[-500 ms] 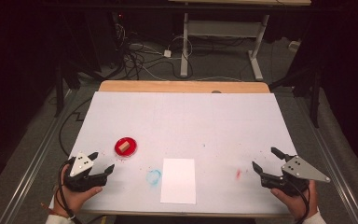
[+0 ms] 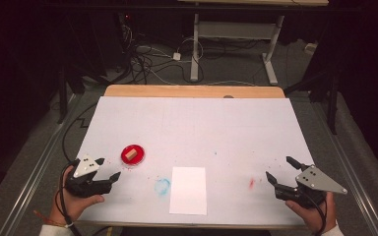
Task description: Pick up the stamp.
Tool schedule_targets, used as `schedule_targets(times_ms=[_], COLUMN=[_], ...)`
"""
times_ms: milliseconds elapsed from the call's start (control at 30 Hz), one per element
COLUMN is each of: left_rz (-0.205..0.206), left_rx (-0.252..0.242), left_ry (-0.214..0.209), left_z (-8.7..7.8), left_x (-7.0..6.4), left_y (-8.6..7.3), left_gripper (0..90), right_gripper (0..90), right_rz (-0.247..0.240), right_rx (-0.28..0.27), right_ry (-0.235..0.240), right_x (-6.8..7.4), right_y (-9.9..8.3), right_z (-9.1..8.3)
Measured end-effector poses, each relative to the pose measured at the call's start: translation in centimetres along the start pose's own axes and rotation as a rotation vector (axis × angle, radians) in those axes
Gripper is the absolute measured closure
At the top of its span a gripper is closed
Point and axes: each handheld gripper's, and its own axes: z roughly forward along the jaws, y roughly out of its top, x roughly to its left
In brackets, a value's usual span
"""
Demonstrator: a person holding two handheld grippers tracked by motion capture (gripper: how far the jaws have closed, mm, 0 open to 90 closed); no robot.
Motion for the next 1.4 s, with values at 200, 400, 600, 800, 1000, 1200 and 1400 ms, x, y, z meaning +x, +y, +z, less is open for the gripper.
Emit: schedule_targets(times_ms=[200, 400, 600, 800, 1000, 1200, 1400], left_rz=[0.035, 0.063, 0.102, 0.128, 0.146, 0.158, 0.154], left_rx=[0.059, 0.125, 0.173, 0.280, 0.394, 0.451, 0.473], left_ry=[-0.034, -0.055, -0.092, -0.111, -0.137, -0.147, -0.126], left_z=[-0.9, -0.3, 1.5, 4.3, 6.7, 8.0, 8.4], left_x=[1.0, 1.5, 1.5, 1.7, 2.0, 1.9, 2.1], left_y=[2.4, 5.2, 7.5, 8.9, 9.6, 9.6, 9.7], left_gripper=[26.4, 26.4, 28.0, 31.8, 45.4, 53.4, 55.0], right_gripper=[22.6, 22.7, 23.6, 24.4, 25.0, 25.6, 25.8], right_rz=[-0.012, -0.014, -0.020, -0.007, -0.010, -0.008, -0.014], right_rx=[0.012, 0.017, 0.021, 0.013, 0.020, 0.024, 0.021], right_ry=[0.006, 0.007, 0.007, 0.001, -0.003, -0.002, -0.001], right_x=[0.3, 0.4, 0.3, 0.2, 0.2, 0.2, 0.2], right_y=[0.0, 0.0, -0.1, -0.2, -0.3, -0.4, -0.4], right_z=[0.5, 0.8, 0.8, 0.6, 0.4, 0.3, 0.3])
